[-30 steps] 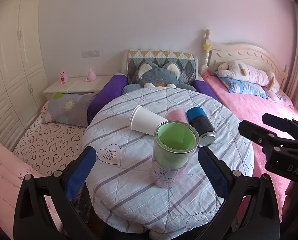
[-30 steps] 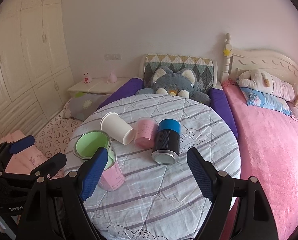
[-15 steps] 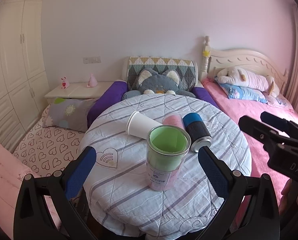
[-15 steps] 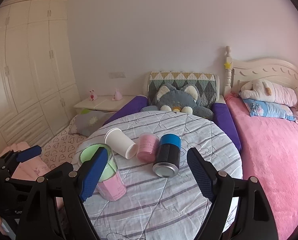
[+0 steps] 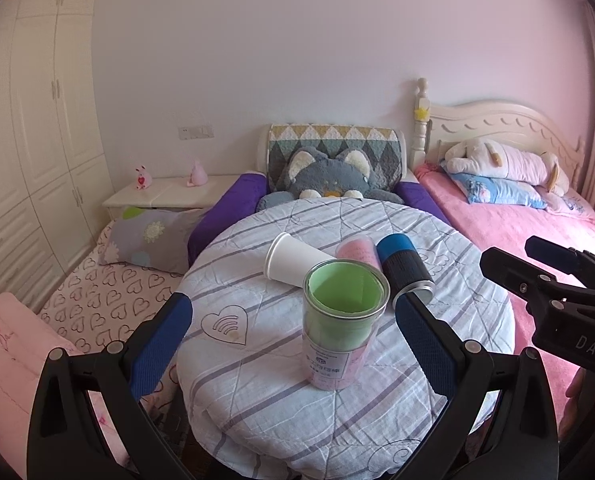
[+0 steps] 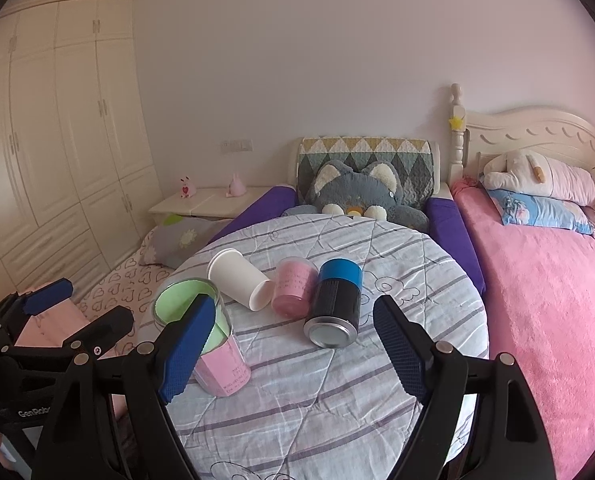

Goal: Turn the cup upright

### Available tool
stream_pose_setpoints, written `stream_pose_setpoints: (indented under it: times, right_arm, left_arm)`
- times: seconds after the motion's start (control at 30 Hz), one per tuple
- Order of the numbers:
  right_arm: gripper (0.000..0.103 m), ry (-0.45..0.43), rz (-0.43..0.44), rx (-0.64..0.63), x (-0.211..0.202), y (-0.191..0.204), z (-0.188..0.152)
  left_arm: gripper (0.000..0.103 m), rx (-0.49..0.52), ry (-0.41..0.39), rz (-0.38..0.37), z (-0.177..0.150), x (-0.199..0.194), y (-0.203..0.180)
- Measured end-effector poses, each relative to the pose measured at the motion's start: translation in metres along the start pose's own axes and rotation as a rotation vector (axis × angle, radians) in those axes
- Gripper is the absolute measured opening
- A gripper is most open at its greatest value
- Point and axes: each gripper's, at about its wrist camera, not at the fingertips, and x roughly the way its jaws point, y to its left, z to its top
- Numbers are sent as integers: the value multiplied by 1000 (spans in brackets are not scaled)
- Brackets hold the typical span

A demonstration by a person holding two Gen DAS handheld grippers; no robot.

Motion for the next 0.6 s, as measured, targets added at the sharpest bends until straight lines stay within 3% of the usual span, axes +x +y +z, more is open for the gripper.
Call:
stream_pose_setpoints:
  times: [0.6]
  right_arm:
    - [83, 67, 17, -15, 14, 6, -8]
  left_arm:
    - [103, 12, 10, -12, -3, 2, 1]
